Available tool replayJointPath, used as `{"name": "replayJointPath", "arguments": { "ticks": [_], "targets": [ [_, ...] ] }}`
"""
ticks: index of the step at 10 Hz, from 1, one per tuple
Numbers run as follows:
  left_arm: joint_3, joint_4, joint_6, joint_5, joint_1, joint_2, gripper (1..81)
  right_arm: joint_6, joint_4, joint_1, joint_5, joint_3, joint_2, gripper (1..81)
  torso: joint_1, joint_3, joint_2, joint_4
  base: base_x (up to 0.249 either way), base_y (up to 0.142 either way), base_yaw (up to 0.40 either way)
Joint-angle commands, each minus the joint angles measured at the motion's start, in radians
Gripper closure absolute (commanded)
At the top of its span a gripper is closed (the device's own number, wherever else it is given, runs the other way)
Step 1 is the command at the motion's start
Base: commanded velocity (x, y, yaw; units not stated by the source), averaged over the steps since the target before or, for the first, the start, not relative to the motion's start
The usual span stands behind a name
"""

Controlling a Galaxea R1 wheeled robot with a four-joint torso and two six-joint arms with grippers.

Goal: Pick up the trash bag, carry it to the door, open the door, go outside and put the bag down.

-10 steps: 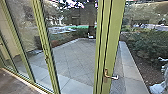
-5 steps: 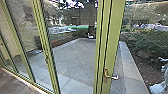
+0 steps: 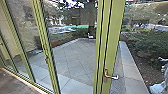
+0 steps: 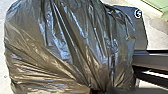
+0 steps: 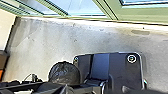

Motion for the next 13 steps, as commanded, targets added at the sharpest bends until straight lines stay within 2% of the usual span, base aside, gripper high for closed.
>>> {"name": "replayJointPath", "arguments": {
  "ticks": [1,4,9,11,13],
  "targets": [
    [0.003,-0.012,0.004,0.073,-0.041,-0.001,81.1,0.010,0.036,0.204,-0.162,0.124,-0.157,1.0,0.000,0.000,0.000,0.000,0.000,0.000,0.000],
    [0.003,-0.012,0.004,0.073,-0.041,0.001,81.1,0.024,0.105,0.382,-0.305,0.169,-0.206,1.0,0.000,0.000,0.000,0.000,0.000,0.000,0.000],
    [0.003,-0.009,0.002,0.073,-0.043,0.010,81.1,0.039,0.208,0.670,-0.495,0.207,-0.297,1.0,0.000,0.000,0.000,0.000,0.000,0.000,0.000],
    [0.003,-0.009,0.002,0.072,-0.041,0.012,81.1,0.118,0.197,0.819,-0.628,0.209,-0.310,1.0,0.000,0.000,0.000,0.000,0.000,0.000,0.000],
    [0.003,-0.009,0.001,0.072,-0.041,0.012,81.1,0.168,0.194,0.922,-0.697,0.206,-0.317,1.0,0.000,0.000,0.000,0.000,0.000,0.000,0.000]
  ]
}}
